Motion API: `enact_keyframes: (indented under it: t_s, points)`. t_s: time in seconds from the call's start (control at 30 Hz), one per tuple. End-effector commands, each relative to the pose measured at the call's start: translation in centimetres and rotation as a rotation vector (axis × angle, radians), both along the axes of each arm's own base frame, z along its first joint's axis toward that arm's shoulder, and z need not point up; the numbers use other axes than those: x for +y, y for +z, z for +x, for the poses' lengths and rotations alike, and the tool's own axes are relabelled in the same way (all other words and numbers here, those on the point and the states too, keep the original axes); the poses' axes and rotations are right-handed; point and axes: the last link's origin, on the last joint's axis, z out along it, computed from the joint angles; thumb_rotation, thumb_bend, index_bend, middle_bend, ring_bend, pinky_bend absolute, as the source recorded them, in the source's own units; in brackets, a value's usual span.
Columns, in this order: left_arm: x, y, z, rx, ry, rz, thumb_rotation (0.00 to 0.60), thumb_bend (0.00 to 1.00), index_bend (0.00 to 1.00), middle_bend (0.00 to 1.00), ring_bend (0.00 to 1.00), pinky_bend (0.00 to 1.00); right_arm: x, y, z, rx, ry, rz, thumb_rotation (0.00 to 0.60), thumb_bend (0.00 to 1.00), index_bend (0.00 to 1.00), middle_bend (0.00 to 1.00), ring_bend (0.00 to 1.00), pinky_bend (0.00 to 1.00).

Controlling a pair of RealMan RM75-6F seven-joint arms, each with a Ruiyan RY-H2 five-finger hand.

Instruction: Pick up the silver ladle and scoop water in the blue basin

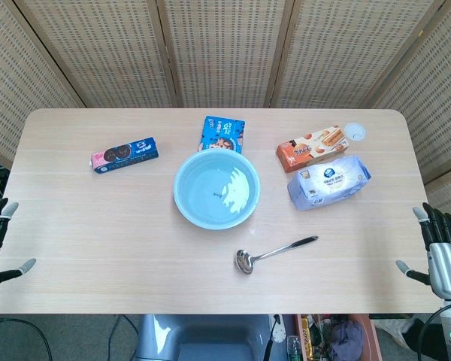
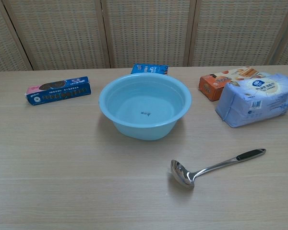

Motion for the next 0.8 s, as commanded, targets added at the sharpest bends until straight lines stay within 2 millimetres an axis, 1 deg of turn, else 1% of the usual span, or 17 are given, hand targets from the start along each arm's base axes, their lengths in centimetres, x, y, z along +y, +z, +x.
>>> enact_keyframes:
  t_s: [0.03, 0.17, 0.2, 0.23, 0.27, 0.3, 0.33, 0.37, 0.4, 0.47, 0.5, 0.6, 0.67, 0.8]
  points:
    - [0.0, 0.0, 0.0, 0.000, 0.001, -0.001, 0.600, 0.00, 0.00, 0.00, 0.00, 0.00, -0.1, -0.1, 0.0, -0.005, 0.000, 0.004, 0.600, 0.00, 0.00, 0.00, 0.00, 0.00]
    - [0.0, 0.1, 0.0, -0.003, 0.003, 0.004, 0.600, 0.00, 0.00, 0.00, 0.00, 0.00, -0.8, -0.5, 0.4, -0.029, 0.017, 0.030, 0.600, 0.00, 0.00, 0.00, 0.00, 0.00]
    - [0.1, 0.2, 0.0, -0.003, 0.001, 0.009, 0.600, 0.00, 0.00, 0.00, 0.00, 0.00, -1.3, -0.8, 0.4, -0.016, 0.024, 0.061, 0.600, 0.00, 0.00, 0.03, 0.02, 0.05]
    - [0.3, 0.3, 0.0, -0.005, 0.000, 0.015, 0.600, 0.00, 0.00, 0.00, 0.00, 0.00, -2.0, -0.9, 0.5, 0.006, 0.033, 0.093, 0.600, 0.00, 0.00, 0.08, 0.05, 0.12]
    - [0.4, 0.3, 0.0, -0.007, 0.002, 0.018, 0.600, 0.00, 0.00, 0.00, 0.00, 0.00, -2.7, -1.0, 0.7, 0.025, 0.045, 0.118, 0.600, 0.00, 0.00, 0.19, 0.16, 0.30]
    - [0.5, 0.3, 0.0, -0.010, 0.004, 0.019, 0.600, 0.00, 0.00, 0.00, 0.00, 0.00, -3.7, -1.2, 1.1, 0.053, 0.070, 0.148, 0.600, 0.00, 0.00, 0.36, 0.33, 0.55]
    - [0.6, 0.4, -0.1, -0.013, 0.006, 0.022, 0.600, 0.00, 0.00, 0.00, 0.00, 0.00, -4.5, -1.4, 1.4, 0.080, 0.096, 0.169, 0.600, 0.00, 0.00, 0.47, 0.44, 0.71]
    - [0.8, 0.4, -0.1, -0.014, 0.009, 0.026, 0.600, 0.00, 0.00, 0.00, 0.00, 0.00, -5.2, -1.7, 1.8, 0.102, 0.123, 0.192, 0.600, 0.00, 0.00, 0.62, 0.59, 0.89]
    - [1.0, 0.4, -0.2, -0.010, 0.013, 0.030, 0.600, 0.00, 0.00, 0.00, 0.00, 0.00, -6.0, -2.4, 2.1, 0.120, 0.149, 0.228, 0.600, 0.00, 0.00, 0.72, 0.69, 0.97]
    - [1.3, 0.3, -0.3, -0.006, 0.020, 0.031, 0.600, 0.00, 0.00, 0.00, 0.00, 0.00, -7.0, -3.8, 2.5, 0.154, 0.178, 0.283, 0.600, 0.00, 0.00, 0.79, 0.78, 1.00]
    - [1.4, 0.3, -0.3, -0.006, 0.022, 0.029, 0.600, 0.00, 0.00, 0.00, 0.00, 0.00, -7.3, -4.3, 2.6, 0.164, 0.186, 0.302, 0.600, 0.00, 0.00, 0.82, 0.80, 1.00]
    - [2.0, -0.1, -0.4, -0.005, 0.034, 0.016, 0.600, 0.00, 0.00, 0.00, 0.00, 0.00, -8.5, -7.0, 3.1, 0.184, 0.227, 0.395, 0.600, 0.00, 0.04, 0.84, 0.81, 1.00]
    - [2.4, -0.3, -0.3, -0.001, 0.036, 0.011, 0.600, 0.00, 0.00, 0.00, 0.00, 0.00, -9.6, -9.5, 3.6, 0.220, 0.271, 0.478, 0.600, 0.00, 0.09, 0.86, 0.82, 1.00]
    - [2.9, -0.3, -0.3, 0.006, 0.053, 0.019, 0.600, 0.00, 0.00, 0.00, 0.00, 0.00, -10.8, -11.8, 4.6, 0.227, 0.323, 0.540, 0.600, 0.00, 0.20, 0.90, 0.87, 1.00]
